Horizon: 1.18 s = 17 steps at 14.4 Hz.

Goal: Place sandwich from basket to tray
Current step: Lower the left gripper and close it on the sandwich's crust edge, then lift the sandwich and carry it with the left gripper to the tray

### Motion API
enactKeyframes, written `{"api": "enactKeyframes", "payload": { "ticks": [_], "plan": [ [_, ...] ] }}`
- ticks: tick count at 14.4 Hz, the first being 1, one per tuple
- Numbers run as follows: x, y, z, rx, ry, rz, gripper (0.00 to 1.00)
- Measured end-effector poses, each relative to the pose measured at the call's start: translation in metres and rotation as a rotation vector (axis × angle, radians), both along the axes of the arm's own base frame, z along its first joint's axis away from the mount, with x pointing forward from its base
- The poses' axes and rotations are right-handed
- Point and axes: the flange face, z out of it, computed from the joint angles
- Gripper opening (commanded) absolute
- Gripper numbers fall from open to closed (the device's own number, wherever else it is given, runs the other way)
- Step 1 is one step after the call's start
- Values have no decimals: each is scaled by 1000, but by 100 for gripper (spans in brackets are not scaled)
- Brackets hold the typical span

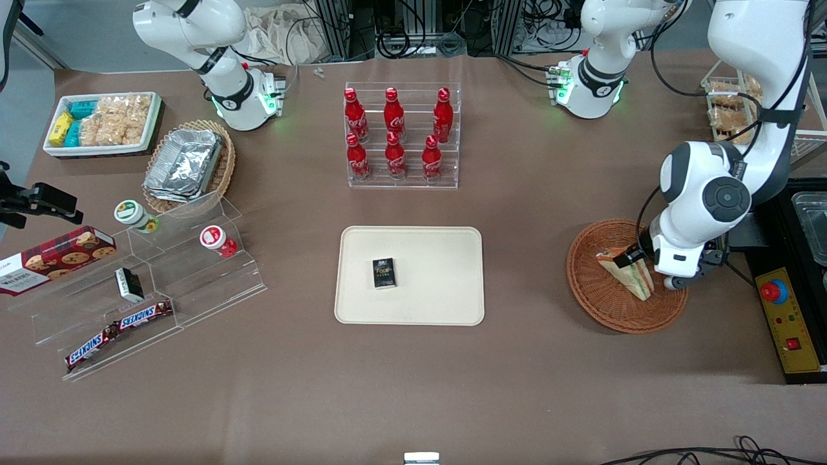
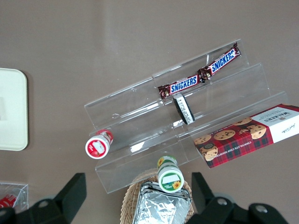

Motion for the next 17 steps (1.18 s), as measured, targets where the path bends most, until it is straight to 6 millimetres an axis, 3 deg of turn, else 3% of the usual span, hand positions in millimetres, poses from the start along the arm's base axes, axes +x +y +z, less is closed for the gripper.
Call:
{"api": "enactKeyframes", "payload": {
  "ticks": [6, 10, 12, 15, 17],
  "plan": [
    [-1, 14, -26, -13, 6, 27, 98],
    [0, 12, -34, -21, -4, 49, 56],
    [2, 9, -36, -24, -14, 71, 44],
    [4, 2, -35, -27, -24, 93, 19],
    [5, 0, -33, -26, -31, 106, 12]
  ]
}}
